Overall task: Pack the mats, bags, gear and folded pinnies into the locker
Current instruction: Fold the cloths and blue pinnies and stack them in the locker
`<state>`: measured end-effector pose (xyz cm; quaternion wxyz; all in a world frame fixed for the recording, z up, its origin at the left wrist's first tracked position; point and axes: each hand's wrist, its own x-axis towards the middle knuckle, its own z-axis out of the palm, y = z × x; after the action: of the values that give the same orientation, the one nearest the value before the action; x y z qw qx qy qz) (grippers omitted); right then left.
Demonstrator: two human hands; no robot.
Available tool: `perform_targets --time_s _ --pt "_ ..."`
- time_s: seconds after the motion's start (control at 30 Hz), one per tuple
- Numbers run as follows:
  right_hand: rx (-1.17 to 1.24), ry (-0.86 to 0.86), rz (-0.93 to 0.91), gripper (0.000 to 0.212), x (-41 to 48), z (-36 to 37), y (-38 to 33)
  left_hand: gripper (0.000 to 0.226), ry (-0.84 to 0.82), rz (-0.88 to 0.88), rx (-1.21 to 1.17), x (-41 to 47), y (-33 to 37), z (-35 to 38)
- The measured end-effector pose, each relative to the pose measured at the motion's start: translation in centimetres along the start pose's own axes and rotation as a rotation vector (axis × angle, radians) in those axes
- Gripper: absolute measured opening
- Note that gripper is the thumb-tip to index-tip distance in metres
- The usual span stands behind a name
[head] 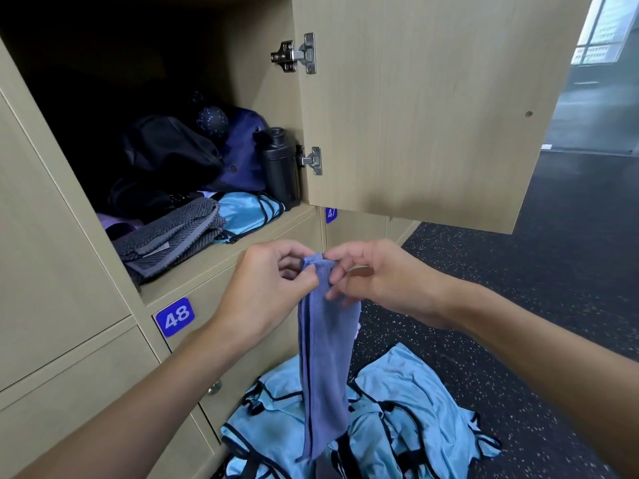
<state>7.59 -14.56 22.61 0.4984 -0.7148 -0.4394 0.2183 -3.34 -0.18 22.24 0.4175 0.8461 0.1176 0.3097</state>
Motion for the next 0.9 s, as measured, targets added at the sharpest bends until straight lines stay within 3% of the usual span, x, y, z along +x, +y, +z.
perform_targets --time_s 0.17,0.37,0.47,0.6,0.67,0.9 --pt "-0.28 -0.031 0.012 0.013 0.1 -1.3 1.0 0.024 -0.057 -0.017 -0.078 0.2 0.2 -0.6" --pt "-0.276 -0.197 0.042 0.014 -0.4 -2.1 1.7 0.026 -0.014 -0.066 -0.188 0.8 0.2 -1.4" --pt "-0.216 -0.212 -0.001 0.005 -0.5 -1.8 1.5 0.024 -0.006 -0.055 -0.183 1.0 0.0 -1.7" --pt "-0.162 -0.238 -0.042 0.014 -0.3 -1.1 1.0 0.023 -0.02 -0.055 -0.195 1.0 -0.1 -2.1" --pt "-0.186 -0.221 -0.053 0.005 -0.3 -0.9 0.9 0.022 -0.027 -0.051 -0.185 1.1 0.0 -2.3" --pt "-0.29 0.081 -0.111 0.023 -0.4 -1.3 -0.1 0.037 -0.014 0.023 -0.108 1.1 -0.8 -2.8"
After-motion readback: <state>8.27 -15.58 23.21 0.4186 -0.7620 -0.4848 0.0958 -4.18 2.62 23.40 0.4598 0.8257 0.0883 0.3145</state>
